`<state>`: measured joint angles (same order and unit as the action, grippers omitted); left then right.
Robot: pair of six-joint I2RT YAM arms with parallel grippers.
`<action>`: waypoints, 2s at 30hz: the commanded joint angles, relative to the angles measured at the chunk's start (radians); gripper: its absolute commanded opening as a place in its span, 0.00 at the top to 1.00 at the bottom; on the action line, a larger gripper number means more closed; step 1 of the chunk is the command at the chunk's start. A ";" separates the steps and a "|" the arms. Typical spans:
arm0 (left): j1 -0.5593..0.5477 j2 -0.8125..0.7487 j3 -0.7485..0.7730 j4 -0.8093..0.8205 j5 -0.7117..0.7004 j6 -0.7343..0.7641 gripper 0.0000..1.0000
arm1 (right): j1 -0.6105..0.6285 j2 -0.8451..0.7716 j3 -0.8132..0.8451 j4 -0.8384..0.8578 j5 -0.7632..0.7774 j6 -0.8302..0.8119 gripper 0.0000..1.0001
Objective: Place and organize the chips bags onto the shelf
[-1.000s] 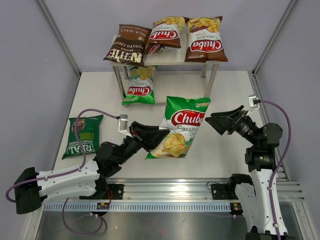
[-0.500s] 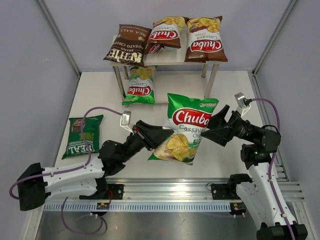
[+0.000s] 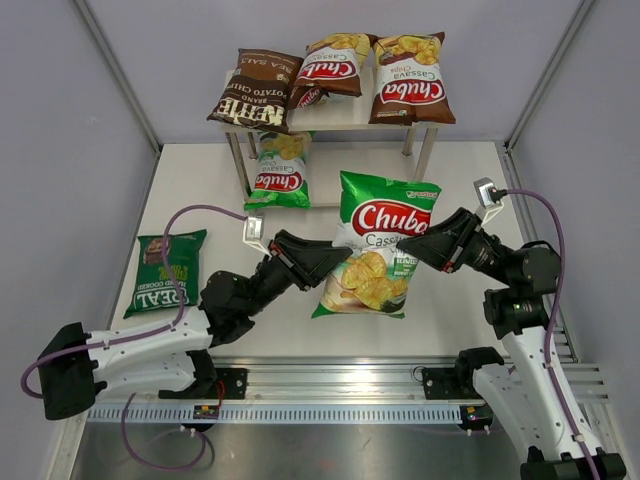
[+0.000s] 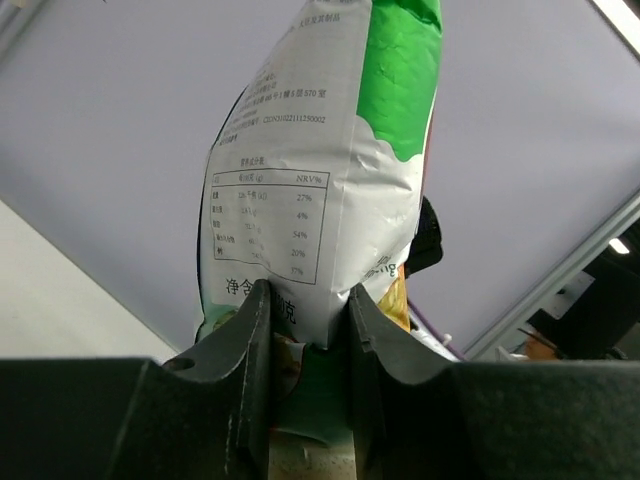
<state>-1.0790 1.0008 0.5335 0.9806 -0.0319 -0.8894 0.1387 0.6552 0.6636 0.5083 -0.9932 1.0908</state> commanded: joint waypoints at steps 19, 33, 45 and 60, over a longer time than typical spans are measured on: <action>-0.058 -0.074 0.073 -0.355 0.061 0.454 0.01 | 0.019 -0.052 0.154 -0.415 0.310 -0.028 0.82; -0.058 -0.048 0.040 -0.237 0.188 0.313 0.53 | 0.019 -0.085 0.113 -0.350 0.361 0.011 0.81; -0.059 -0.109 -0.058 -0.194 0.037 0.251 0.74 | 0.019 -0.140 0.084 -0.410 0.419 -0.042 0.81; -0.074 0.133 -0.116 0.403 -0.013 0.112 0.01 | 0.019 -0.342 -0.130 -0.195 0.649 0.265 0.87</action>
<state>-1.1400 1.0798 0.3889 1.1263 -0.0227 -0.7612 0.1589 0.3492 0.5388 0.2150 -0.4366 1.2633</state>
